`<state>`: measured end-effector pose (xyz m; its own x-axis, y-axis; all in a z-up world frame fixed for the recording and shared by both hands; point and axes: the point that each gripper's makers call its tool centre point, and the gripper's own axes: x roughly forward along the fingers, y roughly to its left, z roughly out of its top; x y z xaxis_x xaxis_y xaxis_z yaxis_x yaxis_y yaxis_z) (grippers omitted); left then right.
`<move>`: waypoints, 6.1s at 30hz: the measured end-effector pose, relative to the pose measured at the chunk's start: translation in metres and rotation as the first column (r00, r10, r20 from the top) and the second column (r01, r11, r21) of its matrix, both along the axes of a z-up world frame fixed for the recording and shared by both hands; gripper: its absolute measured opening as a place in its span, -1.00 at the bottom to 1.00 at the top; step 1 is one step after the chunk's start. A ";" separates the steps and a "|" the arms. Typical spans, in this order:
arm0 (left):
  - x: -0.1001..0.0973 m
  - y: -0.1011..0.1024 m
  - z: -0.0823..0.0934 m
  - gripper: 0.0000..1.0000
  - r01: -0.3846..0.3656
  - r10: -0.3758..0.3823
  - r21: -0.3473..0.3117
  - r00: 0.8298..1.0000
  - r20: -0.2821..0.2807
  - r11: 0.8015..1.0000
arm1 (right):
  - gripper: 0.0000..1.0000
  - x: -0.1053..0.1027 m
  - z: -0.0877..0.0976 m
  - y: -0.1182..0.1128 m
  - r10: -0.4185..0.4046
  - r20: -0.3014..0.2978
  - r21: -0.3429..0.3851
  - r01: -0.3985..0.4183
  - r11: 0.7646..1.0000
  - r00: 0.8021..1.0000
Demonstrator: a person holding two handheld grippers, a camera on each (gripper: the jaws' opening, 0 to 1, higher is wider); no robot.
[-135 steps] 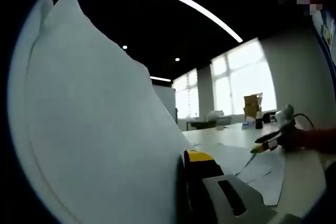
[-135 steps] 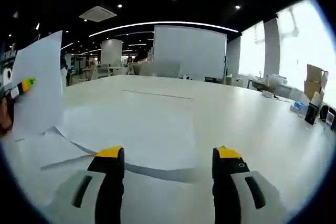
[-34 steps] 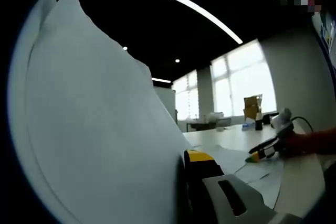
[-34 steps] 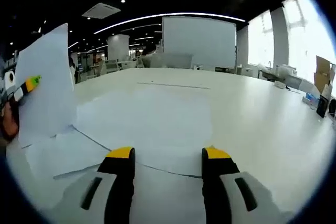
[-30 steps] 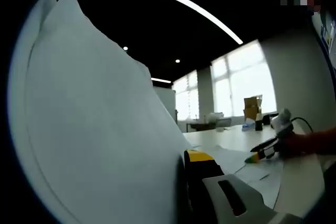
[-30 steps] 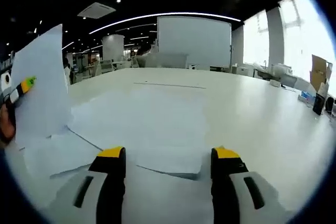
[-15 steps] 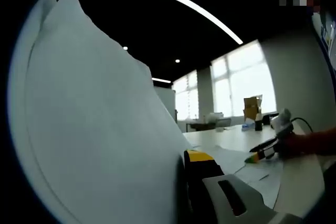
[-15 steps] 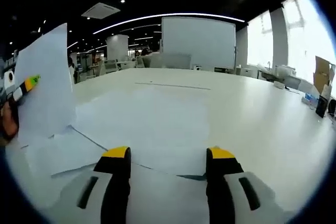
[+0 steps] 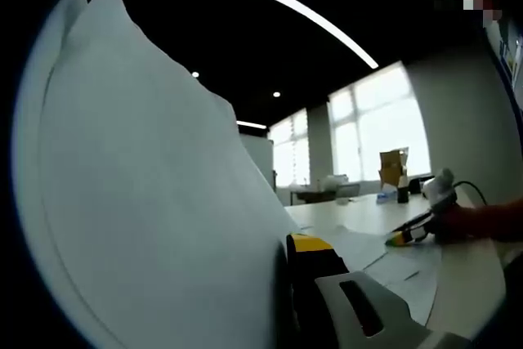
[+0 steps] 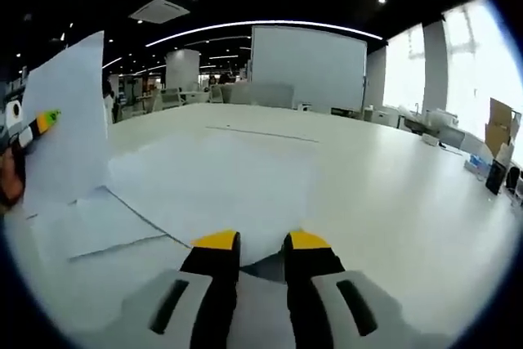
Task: Organize the stack of printing papers by aligning and flattening the scattered papers on the table
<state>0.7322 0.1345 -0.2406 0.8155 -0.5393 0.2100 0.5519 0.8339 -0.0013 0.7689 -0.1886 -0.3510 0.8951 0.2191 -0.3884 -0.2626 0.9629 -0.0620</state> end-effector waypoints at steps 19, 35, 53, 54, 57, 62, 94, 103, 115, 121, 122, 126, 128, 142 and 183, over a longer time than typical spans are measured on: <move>0.000 0.000 0.000 -0.79 -0.003 0.003 0.003 1.000 -0.001 1.000 | -1.00 0.000 0.003 -0.006 0.019 0.027 -0.068 -0.017 0.998 0.999; 0.001 0.001 -0.001 -0.79 -0.005 0.005 0.004 1.000 -0.002 1.000 | -1.00 -0.002 0.016 -0.009 0.002 0.080 -0.022 -0.001 1.000 0.997; 0.002 0.001 -0.002 -0.79 -0.008 0.008 0.007 1.000 -0.005 1.000 | -1.00 -0.005 0.035 -0.007 -0.004 0.150 0.002 0.004 1.000 0.989; 0.002 0.001 -0.003 -0.79 -0.008 0.008 0.008 1.000 -0.005 1.000 | -1.00 -0.005 0.035 -0.007 -0.004 0.150 0.005 0.003 1.000 0.989; 0.002 0.001 -0.003 -0.79 -0.008 0.008 0.008 1.000 -0.006 1.000 | -1.00 -0.007 0.035 -0.006 -0.001 0.151 0.007 0.000 1.000 0.989; 0.002 0.001 -0.003 -0.79 -0.007 0.007 0.008 1.000 -0.005 1.000 | -1.00 -0.010 0.038 -0.004 0.005 0.161 0.011 -0.007 1.000 0.987; -0.001 -0.002 0.001 -0.79 -0.009 0.009 0.004 1.000 -0.004 1.000 | -1.00 -0.010 0.038 -0.012 -0.020 0.159 -0.001 0.021 1.000 0.987; -0.001 -0.003 0.001 -0.79 -0.007 0.007 0.003 1.000 -0.007 1.000 | -1.00 -0.007 0.038 -0.016 -0.026 0.168 -0.022 0.030 0.999 0.985; -0.001 -0.003 0.001 -0.79 -0.006 0.006 0.004 1.000 -0.009 1.000 | -1.00 -0.008 0.041 -0.013 -0.017 0.174 -0.010 0.019 1.000 0.985; -0.001 -0.003 0.001 -0.79 -0.005 0.005 0.004 1.000 -0.009 1.000 | -1.00 -0.009 0.043 -0.014 -0.022 0.178 -0.005 0.023 1.000 0.984; -0.001 -0.003 0.001 -0.79 -0.005 0.005 0.004 1.000 -0.009 1.000 | -1.00 -0.009 0.043 -0.015 -0.025 0.177 -0.002 0.025 1.000 0.984; -0.001 -0.003 0.001 -0.78 -0.006 0.006 0.004 1.000 -0.009 1.000 | -1.00 -0.009 0.048 -0.017 -0.033 0.192 0.002 0.033 0.999 0.981; -0.001 -0.003 0.001 -0.78 -0.006 0.006 0.004 1.000 -0.009 1.000 | -1.00 -0.009 0.049 -0.018 -0.036 0.195 0.005 0.036 0.999 0.980; -0.002 -0.003 0.001 -0.78 -0.005 0.005 0.004 1.000 -0.007 1.000 | -1.00 -0.012 0.056 -0.018 -0.040 0.214 -0.001 0.041 0.999 0.976; -0.001 -0.003 0.000 -0.78 -0.002 0.002 0.004 1.000 -0.008 1.000 | -1.00 -0.009 0.086 -0.026 -0.042 0.273 0.001 0.043 0.999 0.961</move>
